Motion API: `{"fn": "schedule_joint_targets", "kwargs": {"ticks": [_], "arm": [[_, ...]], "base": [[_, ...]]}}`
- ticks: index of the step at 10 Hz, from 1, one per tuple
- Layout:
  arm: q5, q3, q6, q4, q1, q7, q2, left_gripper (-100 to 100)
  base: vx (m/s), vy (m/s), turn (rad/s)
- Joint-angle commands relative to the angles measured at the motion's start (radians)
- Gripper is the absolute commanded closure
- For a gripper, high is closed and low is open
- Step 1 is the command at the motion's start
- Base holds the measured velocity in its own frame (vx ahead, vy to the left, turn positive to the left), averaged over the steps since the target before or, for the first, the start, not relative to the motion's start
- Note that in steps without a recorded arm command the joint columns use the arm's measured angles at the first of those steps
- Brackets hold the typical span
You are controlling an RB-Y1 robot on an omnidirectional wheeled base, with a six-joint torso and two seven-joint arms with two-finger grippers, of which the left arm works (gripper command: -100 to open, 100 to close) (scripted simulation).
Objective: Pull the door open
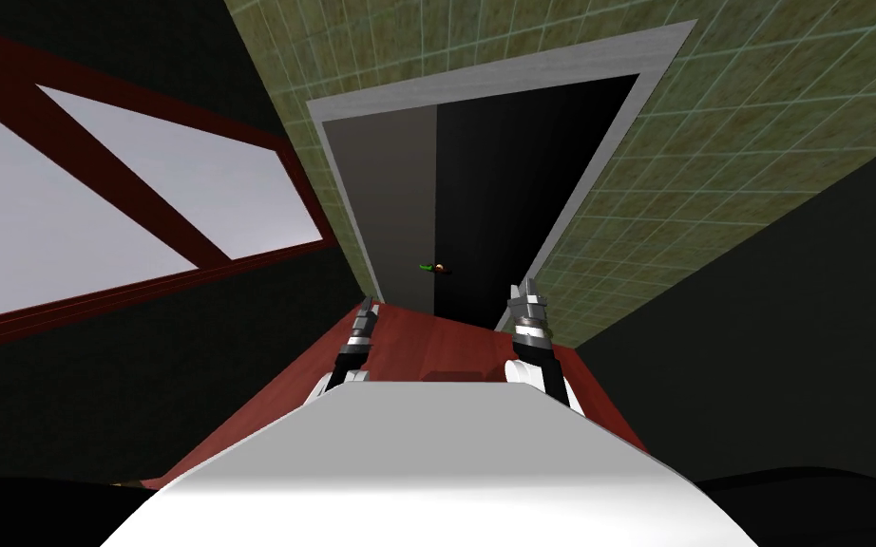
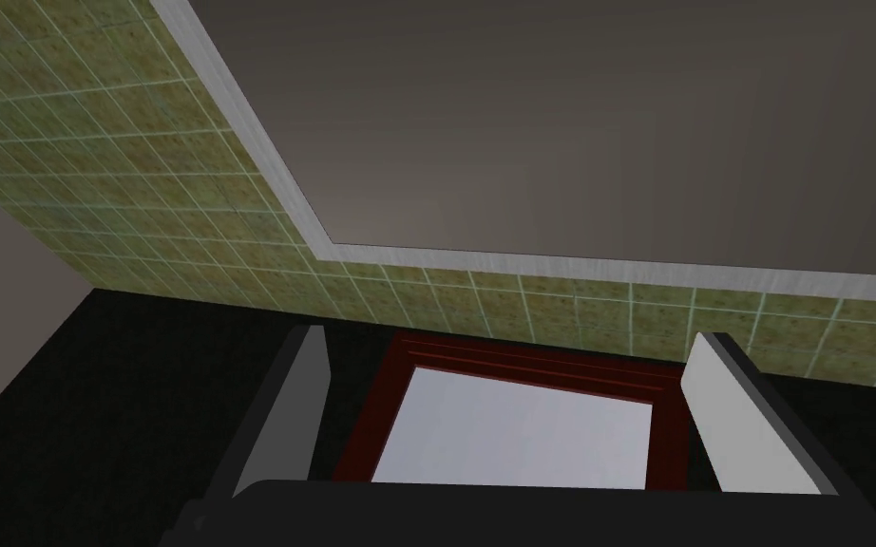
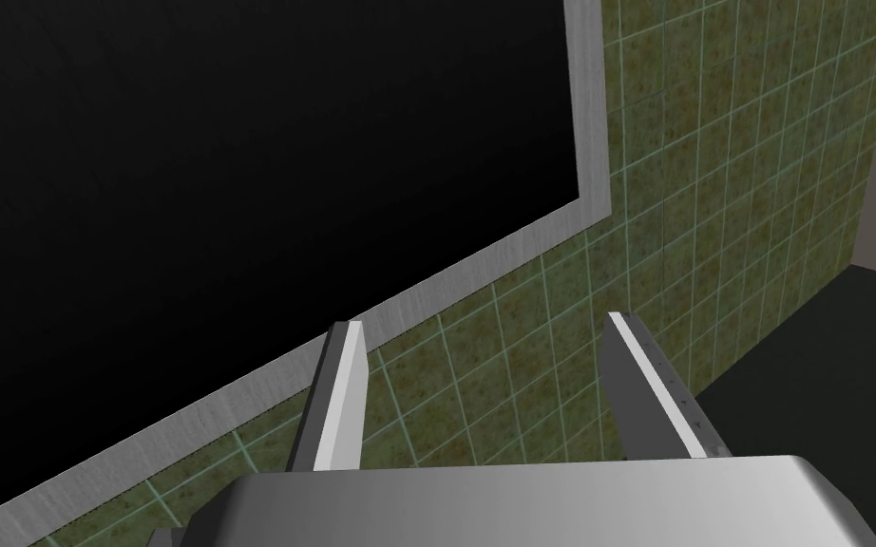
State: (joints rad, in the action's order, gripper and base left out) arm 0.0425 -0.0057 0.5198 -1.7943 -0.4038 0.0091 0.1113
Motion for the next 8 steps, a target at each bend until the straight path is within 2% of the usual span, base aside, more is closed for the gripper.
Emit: {"fn": "schedule_joint_targets", "kwargs": {"ticks": [1, 8], "arm": [[-0.007, 0.001, 0.016, 0.043, 0.013, 0.011, 0.010, -100], [-0.035, 0.003, 0.078, 0.221, 0.063, 0.053, 0.052, -100]], "base": [[0.096, -0.035, -0.092], [0.106, -0.019, -0.091]]}}
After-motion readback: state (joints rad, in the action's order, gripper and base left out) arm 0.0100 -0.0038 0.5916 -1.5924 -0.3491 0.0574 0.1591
